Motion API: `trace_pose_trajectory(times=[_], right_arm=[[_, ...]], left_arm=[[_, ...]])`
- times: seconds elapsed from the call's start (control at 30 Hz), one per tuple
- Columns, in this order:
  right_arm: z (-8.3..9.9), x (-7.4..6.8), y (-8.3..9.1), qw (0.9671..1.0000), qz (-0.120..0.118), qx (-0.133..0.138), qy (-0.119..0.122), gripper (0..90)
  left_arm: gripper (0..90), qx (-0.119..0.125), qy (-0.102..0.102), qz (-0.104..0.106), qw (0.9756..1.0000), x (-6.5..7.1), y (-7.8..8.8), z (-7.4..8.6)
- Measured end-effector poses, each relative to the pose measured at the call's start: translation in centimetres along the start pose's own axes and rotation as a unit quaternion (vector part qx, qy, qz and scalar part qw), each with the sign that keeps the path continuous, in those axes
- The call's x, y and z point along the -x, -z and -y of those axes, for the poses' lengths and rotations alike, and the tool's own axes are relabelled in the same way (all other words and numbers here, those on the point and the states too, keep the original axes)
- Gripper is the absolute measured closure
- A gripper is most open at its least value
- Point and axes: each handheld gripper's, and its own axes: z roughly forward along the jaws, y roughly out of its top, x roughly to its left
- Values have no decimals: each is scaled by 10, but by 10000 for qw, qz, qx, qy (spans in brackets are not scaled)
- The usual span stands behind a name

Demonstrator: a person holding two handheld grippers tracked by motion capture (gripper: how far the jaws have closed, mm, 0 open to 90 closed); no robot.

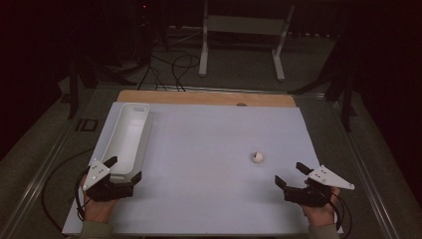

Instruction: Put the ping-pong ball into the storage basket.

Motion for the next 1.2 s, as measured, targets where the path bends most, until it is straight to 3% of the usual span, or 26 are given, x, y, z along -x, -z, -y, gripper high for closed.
trace_pose_trajectory(times=[0.1,0.43,1.2], right_arm=[[-5,2,-2,9999,7,-140,-50,76],[-22,4,-6,9998,-36,-171,-107,74],[-38,12,-19,9984,-137,-494,-222,73]], left_arm=[[0,-18,12,0,10000,0,-1,0],[0,-29,8,-6,10000,0,-1,1],[0,-73,24,0,10000,-2,-3,2]])
